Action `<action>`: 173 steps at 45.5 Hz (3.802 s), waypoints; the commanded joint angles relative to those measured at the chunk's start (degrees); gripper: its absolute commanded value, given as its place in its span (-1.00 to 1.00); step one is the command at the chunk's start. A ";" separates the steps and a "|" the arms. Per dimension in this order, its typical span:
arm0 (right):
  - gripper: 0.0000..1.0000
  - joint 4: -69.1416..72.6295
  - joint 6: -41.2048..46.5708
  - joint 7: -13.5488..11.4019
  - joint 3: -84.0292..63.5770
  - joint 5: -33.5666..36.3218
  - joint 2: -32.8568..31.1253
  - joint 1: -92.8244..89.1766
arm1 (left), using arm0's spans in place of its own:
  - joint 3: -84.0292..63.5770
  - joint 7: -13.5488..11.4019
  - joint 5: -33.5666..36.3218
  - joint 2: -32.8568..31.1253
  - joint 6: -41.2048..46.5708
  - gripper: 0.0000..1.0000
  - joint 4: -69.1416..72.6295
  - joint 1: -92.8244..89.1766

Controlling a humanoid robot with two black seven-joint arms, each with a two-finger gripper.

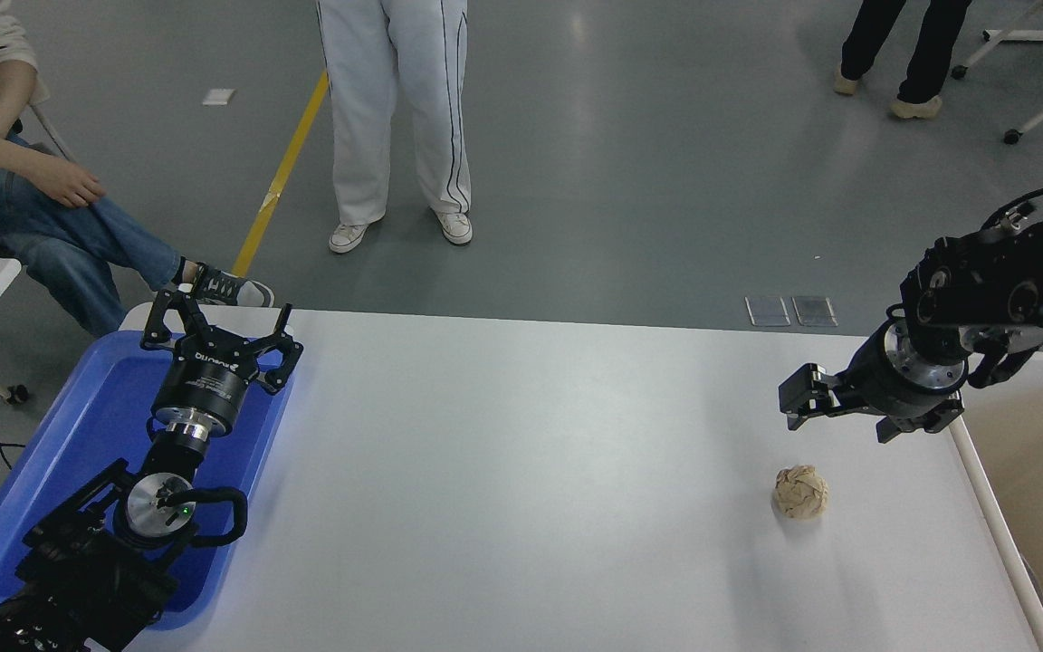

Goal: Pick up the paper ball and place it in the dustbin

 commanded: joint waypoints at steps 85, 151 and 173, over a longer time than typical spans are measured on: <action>1.00 -25.03 -7.63 -0.01 16.72 -12.37 4.73 -28.58 | 0.00 -0.09 0.01 0.00 0.00 1.00 0.00 0.00; -0.09 -22.48 -11.24 -0.45 18.12 -11.05 4.56 -30.87 | 0.00 -0.09 0.01 0.00 0.00 1.00 0.00 0.00; -1.00 -13.70 -6.76 -2.03 16.98 -5.87 -1.42 -22.52 | 0.00 -0.09 0.01 0.00 0.00 1.00 0.00 0.00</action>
